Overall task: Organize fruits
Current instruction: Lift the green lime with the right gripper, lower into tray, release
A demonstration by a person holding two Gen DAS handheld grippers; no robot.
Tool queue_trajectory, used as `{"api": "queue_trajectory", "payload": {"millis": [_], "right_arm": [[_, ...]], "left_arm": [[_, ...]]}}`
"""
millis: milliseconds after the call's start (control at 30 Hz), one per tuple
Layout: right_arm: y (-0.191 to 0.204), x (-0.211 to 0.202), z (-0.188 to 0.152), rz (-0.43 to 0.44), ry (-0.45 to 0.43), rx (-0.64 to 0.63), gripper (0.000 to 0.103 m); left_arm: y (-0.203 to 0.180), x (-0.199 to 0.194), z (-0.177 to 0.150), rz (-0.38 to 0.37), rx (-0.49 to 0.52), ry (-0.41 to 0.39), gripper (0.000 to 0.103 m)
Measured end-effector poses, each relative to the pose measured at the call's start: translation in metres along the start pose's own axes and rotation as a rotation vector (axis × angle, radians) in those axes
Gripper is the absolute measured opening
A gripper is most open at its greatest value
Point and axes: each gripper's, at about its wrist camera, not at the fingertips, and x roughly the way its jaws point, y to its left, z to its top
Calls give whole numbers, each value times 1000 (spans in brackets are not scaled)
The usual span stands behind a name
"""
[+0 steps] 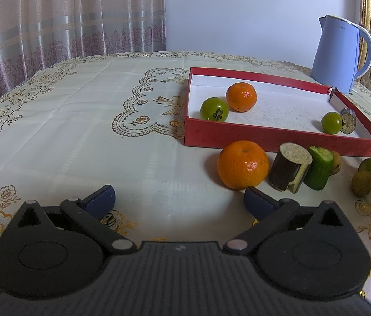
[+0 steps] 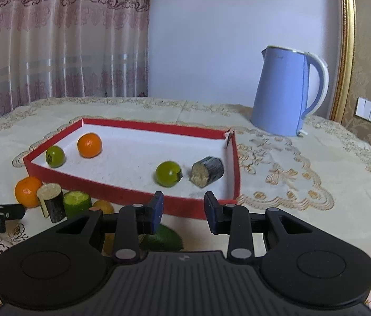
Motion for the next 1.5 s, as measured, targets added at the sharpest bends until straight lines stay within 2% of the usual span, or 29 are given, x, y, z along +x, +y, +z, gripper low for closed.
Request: {"api": "queue_trajectory", "payload": {"millis": [300, 400, 567, 733, 867, 1233, 1400, 1500], "right_arm": [[-11, 1, 12, -24, -27, 9, 33], [-15, 0, 9, 68, 30, 41, 33], [-8, 3, -4, 131, 93, 65, 33], [0, 18, -12, 116, 131, 83, 34], [-4, 30, -16, 123, 189, 97, 41], [5, 21, -18, 91, 132, 42, 38], [3, 3, 3, 46, 33, -8, 38], [0, 6, 19, 17, -7, -23, 38]], "left_arm": [[0, 0, 0, 0, 0, 0, 103], [0, 0, 0, 0, 0, 0, 103], [0, 0, 0, 0, 0, 0, 103], [0, 0, 0, 0, 0, 0, 103], [0, 0, 0, 0, 0, 0, 103], [0, 0, 0, 0, 0, 0, 103], [-1, 0, 0, 1, 1, 1, 103], [0, 0, 0, 1, 1, 1, 103]]}}
